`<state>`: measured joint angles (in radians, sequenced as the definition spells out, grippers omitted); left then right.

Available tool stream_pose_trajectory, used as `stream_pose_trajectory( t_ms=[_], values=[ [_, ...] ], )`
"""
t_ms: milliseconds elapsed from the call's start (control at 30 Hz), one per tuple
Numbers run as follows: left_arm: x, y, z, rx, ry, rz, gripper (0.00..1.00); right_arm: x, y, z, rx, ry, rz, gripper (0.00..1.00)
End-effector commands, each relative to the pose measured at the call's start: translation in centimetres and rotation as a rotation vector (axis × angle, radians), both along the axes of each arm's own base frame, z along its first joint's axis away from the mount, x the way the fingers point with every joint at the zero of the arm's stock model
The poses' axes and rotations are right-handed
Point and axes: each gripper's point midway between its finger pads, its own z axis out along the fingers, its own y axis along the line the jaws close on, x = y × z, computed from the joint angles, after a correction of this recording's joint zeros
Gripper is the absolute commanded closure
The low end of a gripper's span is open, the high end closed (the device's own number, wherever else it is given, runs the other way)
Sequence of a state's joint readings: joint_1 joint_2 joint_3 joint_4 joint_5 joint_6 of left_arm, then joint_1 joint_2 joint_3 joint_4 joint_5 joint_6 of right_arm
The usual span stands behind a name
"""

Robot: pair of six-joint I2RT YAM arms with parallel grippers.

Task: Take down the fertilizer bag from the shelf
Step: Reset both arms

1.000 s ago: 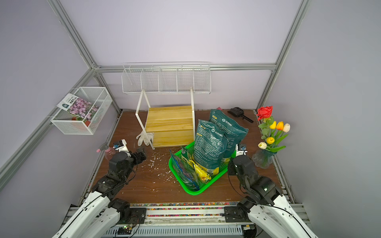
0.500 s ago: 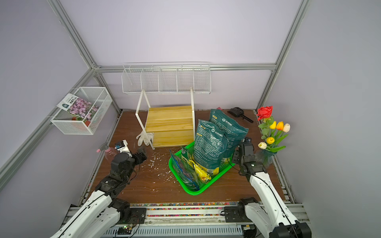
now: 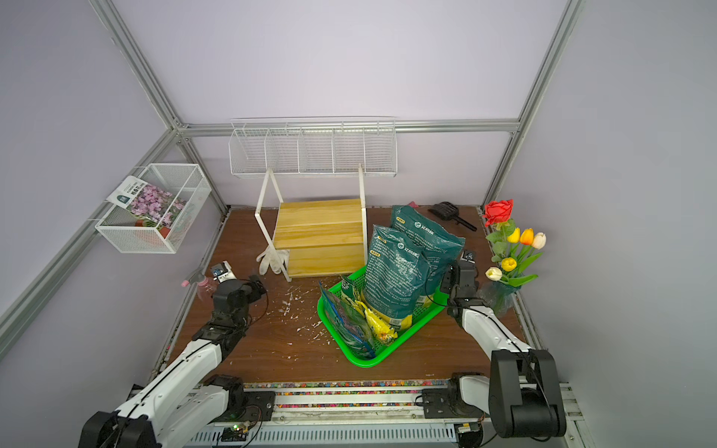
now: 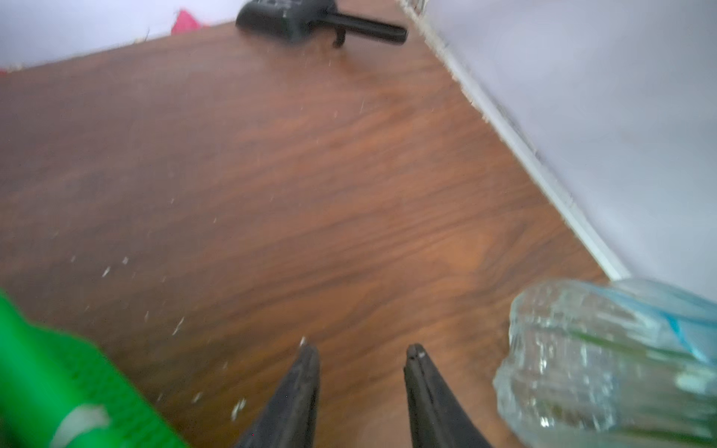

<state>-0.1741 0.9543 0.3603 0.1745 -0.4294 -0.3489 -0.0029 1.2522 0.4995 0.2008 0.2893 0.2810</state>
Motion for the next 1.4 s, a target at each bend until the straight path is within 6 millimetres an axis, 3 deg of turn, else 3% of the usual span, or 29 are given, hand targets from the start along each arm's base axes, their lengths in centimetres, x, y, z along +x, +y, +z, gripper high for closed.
stream_pose_trajectory(
  t_ms=[0, 233, 300, 433, 467, 600, 667, 700, 733, 900, 967, 1067, 1167, 1267, 1367],
  values=[
    [2.1, 0.8, 2.8, 0.056, -0.096, -0.002, 0.1, 1.9, 0.8, 0.9, -0.019, -0.148, 0.071, 0.58],
    [4.1, 0.6, 1.2, 0.177, -0.138, -0.047, 0.1, 4.0, 3.4, 1.4, -0.102, -0.207, 0.256, 0.56],
    [4.4, 0.5, 0.6, 0.16, -0.163, -0.055, 0.1, 4.0, 3.9, 1.4, -0.136, -0.224, 0.275, 0.55],
    [6.0, -0.2, -0.4, 0.175, -0.108, -0.105, 0.09, 3.7, 4.0, -0.7, -0.151, -0.268, 0.284, 0.53],
    [6.2, -0.5, -0.5, 0.186, -0.105, -0.125, 0.08, 3.8, 4.1, -0.1, -0.159, -0.325, 0.282, 0.52],
    [6.8, -2.3, -0.6, 0.206, -0.094, -0.239, 0.08, 3.5, 4.0, -0.5, -0.143, -0.257, 0.278, 0.46],
    [7.3, -3.2, -0.9, 0.217, -0.08, -0.3, 0.08, 4.2, 4.3, -0.6, -0.149, -0.262, 0.299, 0.32],
    [7.5, -3.2, -1.1, 0.218, -0.07, -0.298, 0.08, 4.5, 4.5, -0.5, -0.149, -0.275, 0.307, 0.1],
    [7.7, -2.9, -1.1, 0.219, -0.065, -0.288, 0.08, 4.4, 4.4, -0.6, -0.146, -0.252, 0.305, 0.01],
    [6.6, -2.0, -0.1, 0.241, -0.146, -0.252, 0.07, 4.5, 4.3, -0.5, -0.146, -0.261, 0.293, 0.01],
    [6.1, -1.6, -0.6, 0.241, -0.18, -0.239, 0.07, 4.4, 4.2, -0.7, -0.147, -0.254, 0.294, 0.01],
    [7.0, -1.0, -2.1, 0.245, -0.183, -0.223, 0.07, 4.4, 4.3, -0.7, -0.148, -0.255, 0.295, 0.01],
    [7.1, 0.0, -2.5, 0.205, -0.142, -0.187, 0.08, 4.5, 4.2, -0.6, -0.147, -0.259, 0.292, 0.01],
    [6.3, -0.3, -1.7, 0.232, -0.218, -0.202, 0.08, 4.4, 4.3, -0.6, -0.149, -0.26, 0.294, 0.01],
    [6.8, 0.0, -1.8, 0.234, -0.195, -0.165, 0.0, 4.4, 4.3, -0.6, -0.147, -0.259, 0.294, 0.01]
  ],
)
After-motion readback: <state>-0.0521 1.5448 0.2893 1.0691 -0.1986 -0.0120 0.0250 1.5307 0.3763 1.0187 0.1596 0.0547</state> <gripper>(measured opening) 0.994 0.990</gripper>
